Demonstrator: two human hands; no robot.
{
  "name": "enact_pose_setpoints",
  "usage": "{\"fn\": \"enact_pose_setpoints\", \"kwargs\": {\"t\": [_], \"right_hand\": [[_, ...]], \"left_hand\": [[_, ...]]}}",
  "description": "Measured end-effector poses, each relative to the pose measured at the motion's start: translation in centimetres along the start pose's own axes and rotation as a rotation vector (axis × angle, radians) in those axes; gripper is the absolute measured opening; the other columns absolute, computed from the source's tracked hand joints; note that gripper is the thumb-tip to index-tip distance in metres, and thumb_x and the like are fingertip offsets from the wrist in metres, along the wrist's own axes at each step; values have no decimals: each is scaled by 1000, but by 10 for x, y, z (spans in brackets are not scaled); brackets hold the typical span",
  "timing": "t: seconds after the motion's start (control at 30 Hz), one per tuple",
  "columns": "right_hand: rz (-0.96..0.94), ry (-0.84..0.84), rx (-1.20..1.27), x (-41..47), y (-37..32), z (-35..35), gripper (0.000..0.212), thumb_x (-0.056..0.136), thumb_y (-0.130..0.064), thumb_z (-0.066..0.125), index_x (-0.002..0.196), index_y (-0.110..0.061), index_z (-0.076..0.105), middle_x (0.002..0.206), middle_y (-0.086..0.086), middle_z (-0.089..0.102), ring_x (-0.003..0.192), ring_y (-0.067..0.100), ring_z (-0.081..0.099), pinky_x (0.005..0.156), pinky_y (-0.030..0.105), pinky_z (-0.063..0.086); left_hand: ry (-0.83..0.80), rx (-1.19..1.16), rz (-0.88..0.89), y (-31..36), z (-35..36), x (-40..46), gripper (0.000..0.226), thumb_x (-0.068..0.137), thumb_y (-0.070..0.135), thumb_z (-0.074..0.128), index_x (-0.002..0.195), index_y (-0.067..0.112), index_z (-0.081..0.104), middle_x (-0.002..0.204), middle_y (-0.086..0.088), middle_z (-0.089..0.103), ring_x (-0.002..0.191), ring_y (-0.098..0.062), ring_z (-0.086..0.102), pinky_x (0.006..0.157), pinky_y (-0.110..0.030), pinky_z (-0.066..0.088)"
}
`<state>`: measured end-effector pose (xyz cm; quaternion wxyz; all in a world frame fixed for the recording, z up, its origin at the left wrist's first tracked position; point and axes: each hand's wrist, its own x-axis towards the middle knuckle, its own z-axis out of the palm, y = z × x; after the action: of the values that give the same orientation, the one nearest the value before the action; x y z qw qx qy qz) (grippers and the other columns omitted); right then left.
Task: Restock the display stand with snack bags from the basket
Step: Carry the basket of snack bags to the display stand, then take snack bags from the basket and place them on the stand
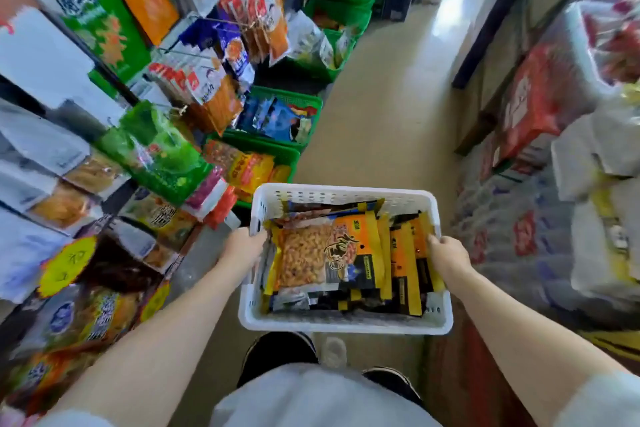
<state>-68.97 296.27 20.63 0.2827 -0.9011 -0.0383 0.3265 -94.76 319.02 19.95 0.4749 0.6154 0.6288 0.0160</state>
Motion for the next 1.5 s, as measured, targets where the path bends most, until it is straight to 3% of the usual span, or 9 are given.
{"fn": "enact_pose_setpoints", "kwargs": {"t": [0.2, 0.43, 0.67, 0.83, 1.07, 1.17, 1.27, 1.37, 1.5], "right_hand": [[178, 33, 119, 117, -78, 4, 41, 94, -31, 44, 114, 1, 59, 79, 10, 54, 63, 22, 47, 54, 26, 36], [374, 34, 182, 274, -122, 52, 40, 95, -32, 40, 116, -3, 57, 92, 11, 61, 87, 29, 57, 85, 42, 51], [353, -78, -9, 486, -83, 185, 40, 96, -37, 37, 110, -4, 54, 108, 17, 63, 97, 36, 59, 88, 46, 50], [312, -151, -40, 606, -31, 285, 43, 97, -37, 32, 103, -3, 57, 105, 19, 63, 98, 36, 59, 94, 47, 47], [244, -35, -125, 652, -3, 332, 49, 100, -34, 23, 121, 1, 49, 112, 11, 51, 99, 28, 48, 85, 35, 38], [-175, 74, -374, 639, -25, 328, 37, 97, -24, 36, 128, -6, 46, 133, 13, 45, 119, 29, 41, 99, 38, 36], [-455, -71, -445, 622, -50, 342, 32, 95, -18, 41, 124, -10, 53, 126, 9, 55, 115, 25, 47, 94, 33, 40], [-317, -233, -643, 622, -61, 376, 39, 97, -27, 40, 130, -8, 44, 131, 12, 52, 118, 28, 48, 96, 38, 42], [46, -184, -501, 625, -65, 409, 51, 92, -31, 53, 132, -4, 36, 137, 17, 45, 125, 32, 44, 101, 42, 38]], "left_hand": [[-110, 15, -14, 95, 30, 132, 23, 91, 23, 48, 78, 5, 47, 51, -9, 45, 43, -26, 44, 54, -35, 41], [-127, 180, -44, 160, 97, 288, 27, 93, 24, 44, 94, 0, 56, 66, -15, 55, 59, -30, 55, 57, -34, 43], [-77, 218, -176, 89, 227, 491, 20, 90, 21, 45, 74, 10, 46, 77, -17, 53, 79, -37, 59, 65, -36, 40], [-54, 277, -214, 10, 313, 598, 28, 92, 23, 45, 95, -3, 57, 89, -23, 61, 81, -35, 60, 62, -31, 38], [-72, 268, -235, -24, 358, 634, 23, 95, 28, 42, 90, 6, 48, 84, -12, 58, 76, -27, 54, 50, -27, 33], [11, 388, -110, -16, 354, 626, 39, 90, 23, 49, 125, 6, 40, 122, -16, 48, 107, -35, 50, 81, -41, 48], [89, 524, 134, -3, 350, 615, 48, 85, 12, 52, 130, 6, 38, 137, -14, 35, 123, -32, 35, 99, -42, 34], [-36, 471, 278, 4, 353, 612, 34, 86, 6, 51, 120, 6, 50, 130, -11, 44, 121, -27, 39, 100, -35, 33], [-253, 488, 333, -7, 361, 614, 27, 90, 12, 49, 116, 8, 53, 123, -7, 49, 112, -22, 49, 94, -31, 38]]}}
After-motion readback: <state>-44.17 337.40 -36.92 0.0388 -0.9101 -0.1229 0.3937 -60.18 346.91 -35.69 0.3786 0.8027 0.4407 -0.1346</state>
